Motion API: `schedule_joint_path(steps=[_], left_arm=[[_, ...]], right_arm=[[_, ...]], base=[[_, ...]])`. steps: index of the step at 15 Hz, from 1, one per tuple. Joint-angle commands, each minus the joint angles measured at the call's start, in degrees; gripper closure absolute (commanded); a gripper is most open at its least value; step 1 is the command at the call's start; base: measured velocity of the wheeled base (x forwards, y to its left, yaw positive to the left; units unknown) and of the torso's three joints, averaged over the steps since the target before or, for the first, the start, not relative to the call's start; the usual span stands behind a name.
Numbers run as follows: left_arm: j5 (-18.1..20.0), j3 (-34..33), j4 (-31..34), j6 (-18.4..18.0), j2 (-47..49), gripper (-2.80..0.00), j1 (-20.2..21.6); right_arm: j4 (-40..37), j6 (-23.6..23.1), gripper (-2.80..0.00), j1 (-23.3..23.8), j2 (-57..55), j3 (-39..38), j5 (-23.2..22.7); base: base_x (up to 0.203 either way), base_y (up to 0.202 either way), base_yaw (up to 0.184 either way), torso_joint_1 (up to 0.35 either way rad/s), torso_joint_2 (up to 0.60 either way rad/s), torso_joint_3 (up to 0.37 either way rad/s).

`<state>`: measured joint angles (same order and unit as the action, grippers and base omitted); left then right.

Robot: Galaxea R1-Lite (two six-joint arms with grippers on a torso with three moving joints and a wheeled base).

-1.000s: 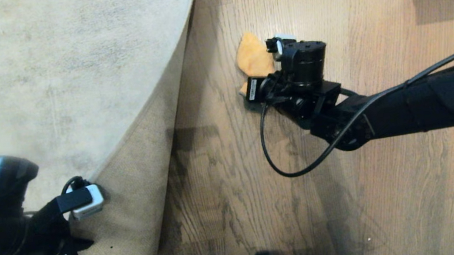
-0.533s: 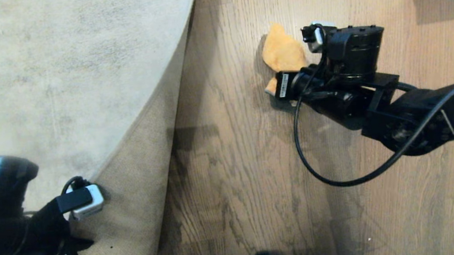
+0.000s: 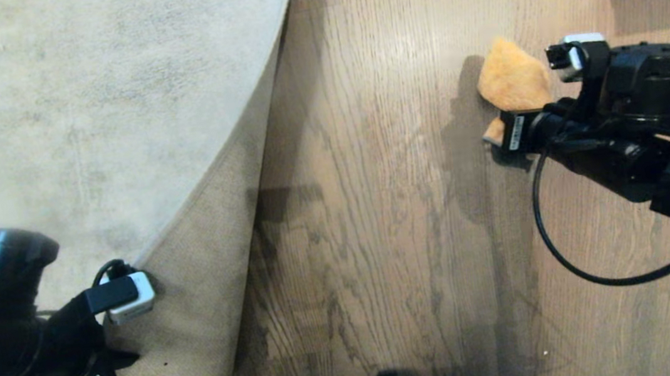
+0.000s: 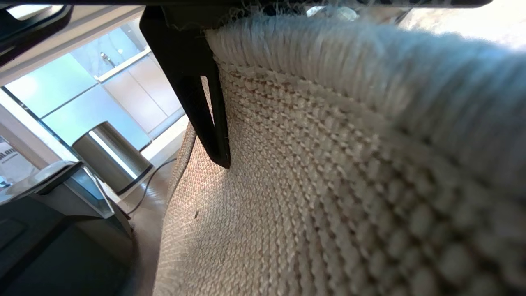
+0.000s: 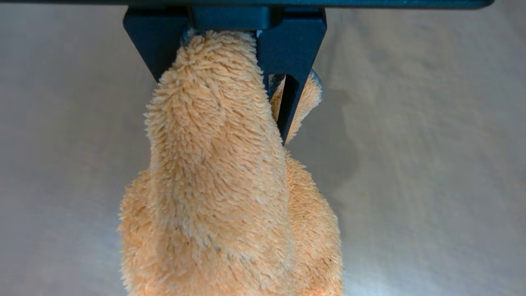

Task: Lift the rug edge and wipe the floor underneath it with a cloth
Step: Lay down the carpet

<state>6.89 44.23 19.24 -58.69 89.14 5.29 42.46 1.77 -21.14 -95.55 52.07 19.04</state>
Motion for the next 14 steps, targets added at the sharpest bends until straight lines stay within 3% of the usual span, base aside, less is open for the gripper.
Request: schedule_joint_path(steps=[1,10,14], left_arm=[[0.1,-0.5,-1.9,-0.3,0.1,0.0,-0.1],[0.0,-2.5,-3.9,-0.3,-0.1,0.0,-1.1],[0.1,-2.5,-3.9,-0.3,-0.1,0.0,-1.9]], right_arm=[[0.5,-0.3,0.0,4.2,5.7,-6.0,0.0],[3.2,-2.5,0.0,16.1,23.4,-26.7,-0.1],[3.0,-6.1,0.0,17.1,31.2,-35.0,0.3]], base=[[0.0,0.0,0.0,0.0,0.0,0.0],[0.0,0.0,0.0,0.0,0.0,0.0],[0.0,0.0,0.0,0.0,0.0,0.0]])
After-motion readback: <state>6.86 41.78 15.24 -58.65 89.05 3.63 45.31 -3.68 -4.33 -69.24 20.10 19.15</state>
